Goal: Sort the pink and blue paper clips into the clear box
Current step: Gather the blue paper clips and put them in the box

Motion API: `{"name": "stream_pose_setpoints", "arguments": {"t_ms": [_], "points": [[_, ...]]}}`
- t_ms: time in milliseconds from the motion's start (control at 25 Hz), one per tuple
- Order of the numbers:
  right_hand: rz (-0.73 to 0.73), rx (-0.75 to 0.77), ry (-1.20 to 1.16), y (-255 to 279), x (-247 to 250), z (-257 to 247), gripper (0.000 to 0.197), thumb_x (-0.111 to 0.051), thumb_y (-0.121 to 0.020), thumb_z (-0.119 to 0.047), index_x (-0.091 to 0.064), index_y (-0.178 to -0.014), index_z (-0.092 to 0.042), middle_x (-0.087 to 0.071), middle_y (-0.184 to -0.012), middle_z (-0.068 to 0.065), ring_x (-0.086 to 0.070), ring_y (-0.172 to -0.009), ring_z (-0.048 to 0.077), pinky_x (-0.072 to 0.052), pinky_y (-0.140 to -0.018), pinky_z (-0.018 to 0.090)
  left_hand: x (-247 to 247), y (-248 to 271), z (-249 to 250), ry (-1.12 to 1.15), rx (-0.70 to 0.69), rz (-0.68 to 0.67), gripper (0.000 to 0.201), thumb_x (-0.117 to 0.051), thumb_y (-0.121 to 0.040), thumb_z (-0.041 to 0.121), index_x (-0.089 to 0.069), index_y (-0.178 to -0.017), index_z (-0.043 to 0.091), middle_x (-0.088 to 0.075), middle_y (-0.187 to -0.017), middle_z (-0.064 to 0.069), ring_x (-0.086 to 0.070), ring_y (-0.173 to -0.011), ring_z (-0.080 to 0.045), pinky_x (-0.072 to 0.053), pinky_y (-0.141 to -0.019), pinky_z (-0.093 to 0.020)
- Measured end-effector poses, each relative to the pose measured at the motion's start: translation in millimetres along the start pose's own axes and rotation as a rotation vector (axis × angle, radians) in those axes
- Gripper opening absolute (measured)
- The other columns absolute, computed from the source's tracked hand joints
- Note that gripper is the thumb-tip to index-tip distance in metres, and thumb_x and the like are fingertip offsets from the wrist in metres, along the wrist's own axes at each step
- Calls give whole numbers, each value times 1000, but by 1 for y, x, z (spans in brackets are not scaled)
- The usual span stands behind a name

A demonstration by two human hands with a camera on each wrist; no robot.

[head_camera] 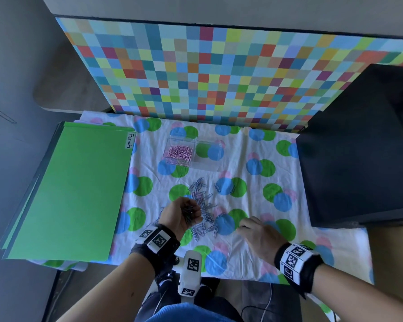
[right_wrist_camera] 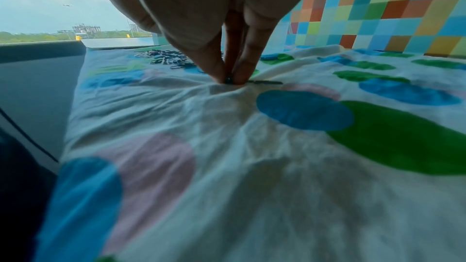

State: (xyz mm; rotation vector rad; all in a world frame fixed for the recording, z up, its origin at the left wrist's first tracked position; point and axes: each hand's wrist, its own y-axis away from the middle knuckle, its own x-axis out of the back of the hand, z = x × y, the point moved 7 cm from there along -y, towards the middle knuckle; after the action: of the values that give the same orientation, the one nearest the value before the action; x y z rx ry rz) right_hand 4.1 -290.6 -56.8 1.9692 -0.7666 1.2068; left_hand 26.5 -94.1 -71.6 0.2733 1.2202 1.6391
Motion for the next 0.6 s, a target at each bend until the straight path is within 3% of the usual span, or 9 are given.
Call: {"name": "stream_pose_setpoints", "arguments": {"t_ms": [120,200,320,400,480,600], "points": [[-3,-124,-98,-15,10,4,18,-58,-83,-1,-71,-92,-11,-62,-89,2,-63,-79,20,-47,-65,21,-11,0,-5,-9,29,-44,29,-34,-92,10,-46,-66,9,-50,-55,-6,-51,-45,-17,-49,-47,-25],[1,-261,-151,-26,18,9,21,-51,-90,-8,-70,-100,-10,-64,-100,2,-64,-89,20,-38,-68,18,-19,-2,-8,6,53,-93,27,-31,-91,10,-38,-65,14,-36,-62,-4,-38,-54,-17,-39,-56,-27],[57,-346,-323,-41,32,5,14,-54,-85,-6,-68,-85,-3,-66,-85,9,-63,-83,25,-43,-66,25,-24,-8,-12,-24,55,-94,31,-31,-91,13,-37,-60,17,-28,-69,-5,-30,-59,-17,-36,-62,-28],[177,-282,-458,-55,50,-11,9,-60,-82,-5,-69,-81,-6,-65,-78,6,-61,-74,19,-42,-65,23,-23,-13,-14,-41,44,-77,41,-32,-93,14,-46,-55,16,-40,-68,-7,-41,-58,-19,-46,-62,-30],[222,-158,-510,-71,68,-37,13,-61,-79,-3,-71,-86,-7,-67,-83,6,-58,-76,12,-43,-71,18,-24,-15,-14,-53,26,-50,37,-35,-96,15,-55,-65,10,-56,-68,-10,-55,-56,-21,-54,-55,-29],[175,-34,-460,-88,80,-67,27,-58,-78,-4,-69,-102,-10,-68,-96,11,-62,-86,20,-50,-81,30,-32,-16,-4,-6,-30,-39,24,-36,-93,10,-58,-88,0,-60,-73,-15,-60,-59,-23,-51,-49,-25]]}}
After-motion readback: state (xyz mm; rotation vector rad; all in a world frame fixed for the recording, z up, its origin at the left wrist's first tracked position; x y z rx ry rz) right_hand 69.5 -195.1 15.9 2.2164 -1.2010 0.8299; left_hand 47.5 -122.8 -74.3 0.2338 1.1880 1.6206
